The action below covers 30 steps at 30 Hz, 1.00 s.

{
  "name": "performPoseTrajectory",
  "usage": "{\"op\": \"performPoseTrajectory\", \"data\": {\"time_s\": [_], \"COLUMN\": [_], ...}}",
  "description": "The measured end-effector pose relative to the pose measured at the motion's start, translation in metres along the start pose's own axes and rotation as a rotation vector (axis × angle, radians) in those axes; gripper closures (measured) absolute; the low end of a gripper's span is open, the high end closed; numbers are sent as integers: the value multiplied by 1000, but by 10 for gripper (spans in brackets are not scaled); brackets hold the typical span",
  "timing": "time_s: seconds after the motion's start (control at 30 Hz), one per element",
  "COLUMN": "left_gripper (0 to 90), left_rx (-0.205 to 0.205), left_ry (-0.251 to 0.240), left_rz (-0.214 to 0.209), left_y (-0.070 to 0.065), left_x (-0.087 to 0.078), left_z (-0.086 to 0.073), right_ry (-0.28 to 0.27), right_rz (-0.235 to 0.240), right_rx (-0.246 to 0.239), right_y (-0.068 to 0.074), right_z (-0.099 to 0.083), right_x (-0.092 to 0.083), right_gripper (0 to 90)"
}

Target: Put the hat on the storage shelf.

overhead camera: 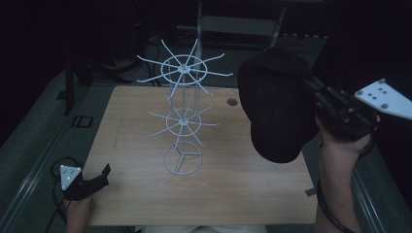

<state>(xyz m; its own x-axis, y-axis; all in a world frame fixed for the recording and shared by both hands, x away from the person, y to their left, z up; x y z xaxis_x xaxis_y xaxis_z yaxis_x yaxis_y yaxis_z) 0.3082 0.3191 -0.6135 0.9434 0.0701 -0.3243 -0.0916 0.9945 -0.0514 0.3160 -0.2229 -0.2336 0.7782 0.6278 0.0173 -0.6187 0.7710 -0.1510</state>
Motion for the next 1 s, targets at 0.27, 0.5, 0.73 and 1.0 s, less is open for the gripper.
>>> {"op": "performPoseTrajectory", "data": {"time_s": [0.27,0.5,0.73,1.0], "left_gripper": [15,14,14,14], "left_rx": [-1,-3,-5,-4], "left_ry": [-1,0,-1,3], "left_rz": [-1,-3,-6,-6], "left_y": [0,0,0,0], "left_x": [0,0,0,0], "left_z": [0,0,0,0], "right_ry": [-55,-56,-32,13], "right_rz": [111,224,281,329], "right_rx": [-24,-45,-92,-72], "right_y": [34,74,96,102], "right_z": [36,44,37,16], "right_x": [6,26,39,48], "right_gripper": [828,828,827,827]}}
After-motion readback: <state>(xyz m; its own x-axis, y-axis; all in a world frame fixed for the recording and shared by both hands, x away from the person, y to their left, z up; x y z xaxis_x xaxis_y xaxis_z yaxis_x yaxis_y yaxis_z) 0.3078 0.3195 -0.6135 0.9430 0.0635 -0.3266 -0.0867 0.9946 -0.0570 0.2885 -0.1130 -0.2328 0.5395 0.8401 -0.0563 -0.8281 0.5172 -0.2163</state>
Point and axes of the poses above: each handheld gripper's, and its own axes: x roughly forward along the jaws, z roughly out of its top, y roughly to its left, the point moved 8 cm from there along x, roughly forward along the jaws, and after that the axes turned 8 degrees about z, right-handed, at the moved point
